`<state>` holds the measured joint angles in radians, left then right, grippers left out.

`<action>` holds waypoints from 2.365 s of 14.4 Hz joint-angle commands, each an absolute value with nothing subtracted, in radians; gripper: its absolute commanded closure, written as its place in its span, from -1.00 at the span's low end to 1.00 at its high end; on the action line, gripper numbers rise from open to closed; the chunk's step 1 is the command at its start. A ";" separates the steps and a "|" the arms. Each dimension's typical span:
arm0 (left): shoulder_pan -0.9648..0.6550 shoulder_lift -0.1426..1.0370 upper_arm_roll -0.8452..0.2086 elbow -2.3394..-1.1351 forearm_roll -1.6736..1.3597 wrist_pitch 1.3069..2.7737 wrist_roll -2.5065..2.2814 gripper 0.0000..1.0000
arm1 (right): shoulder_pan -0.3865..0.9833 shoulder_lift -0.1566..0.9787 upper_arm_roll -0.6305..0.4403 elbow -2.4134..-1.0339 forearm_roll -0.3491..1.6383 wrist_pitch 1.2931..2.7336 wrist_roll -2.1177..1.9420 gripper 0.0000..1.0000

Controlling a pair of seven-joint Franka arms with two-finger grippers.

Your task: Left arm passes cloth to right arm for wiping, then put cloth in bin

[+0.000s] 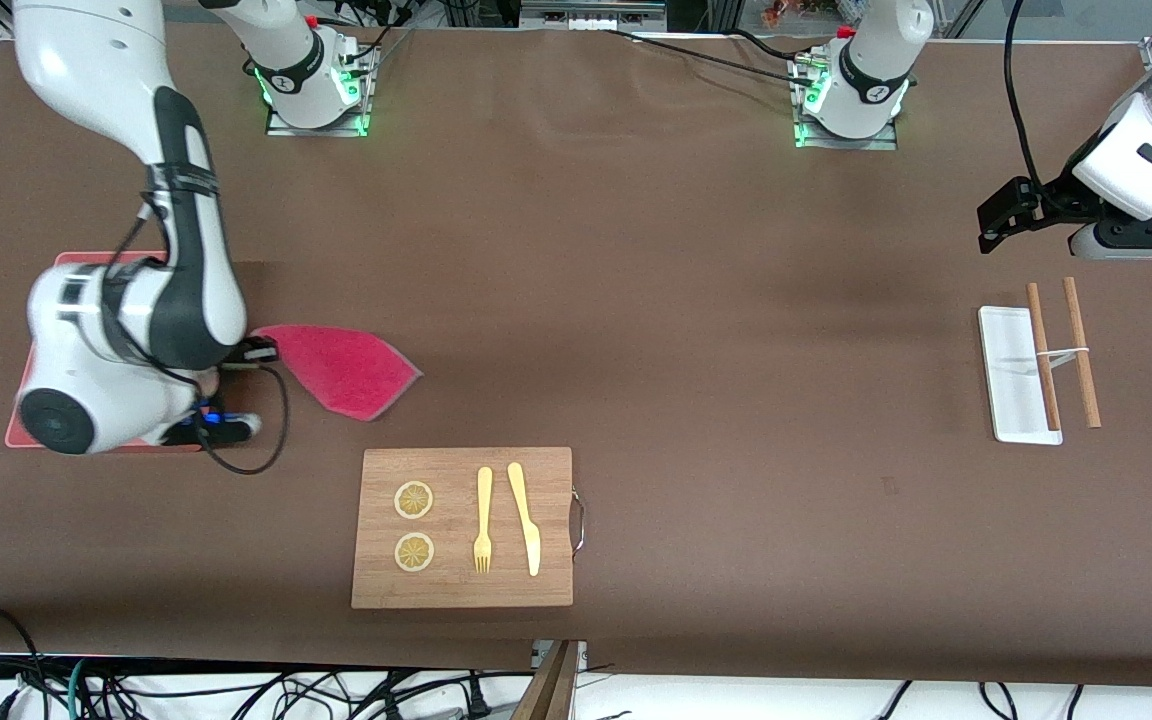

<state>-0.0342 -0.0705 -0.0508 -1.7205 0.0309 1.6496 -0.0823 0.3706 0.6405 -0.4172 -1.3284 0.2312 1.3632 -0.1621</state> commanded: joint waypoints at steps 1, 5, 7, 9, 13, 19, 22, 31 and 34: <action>-0.026 -0.072 -0.060 -1.720 0.048 1.655 -0.077 -1.00 | 0.379 0.548 -0.468 -1.283 0.169 1.234 -0.238 1.00; -0.025 -0.072 -0.058 -1.721 0.048 1.655 -0.077 -1.00 | 0.379 0.485 -0.610 -1.172 0.152 1.074 -0.388 1.00; -0.025 -0.072 -0.058 -1.721 0.046 1.655 -0.077 -1.00 | 0.377 0.482 -0.694 -1.131 0.150 1.026 -0.481 1.00; -0.025 -0.072 -0.058 -1.721 0.046 1.655 -0.077 -1.00 | 0.376 0.483 -0.764 -1.127 0.105 1.034 -0.621 1.00; -0.026 -0.072 -0.058 -1.721 0.046 1.655 -0.077 -1.00 | 0.348 0.523 -0.781 -1.158 0.049 1.138 -0.698 1.00; -0.025 -0.072 -0.058 -1.721 0.048 1.655 -0.077 -1.00 | 0.325 0.538 -0.778 -1.232 0.052 1.228 -0.710 1.00; -0.025 -0.072 -0.060 -1.721 0.046 1.655 -0.077 -1.00 | 0.321 0.534 -0.752 -1.316 0.058 1.304 -0.704 1.00; -0.025 -0.072 -0.058 -1.721 0.046 1.655 -0.075 -1.00 | 0.222 0.511 -0.615 -1.672 0.074 1.774 -0.690 1.00; -0.025 -0.072 -0.058 -1.721 0.046 1.655 -0.075 -1.00 | 0.219 0.522 -0.566 -1.773 0.118 1.940 -0.626 1.00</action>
<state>-0.0318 -0.0699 -0.0509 -1.7213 0.0309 1.6496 -0.0823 0.2292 0.5538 -0.6161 -1.6855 0.1029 1.8426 -0.6672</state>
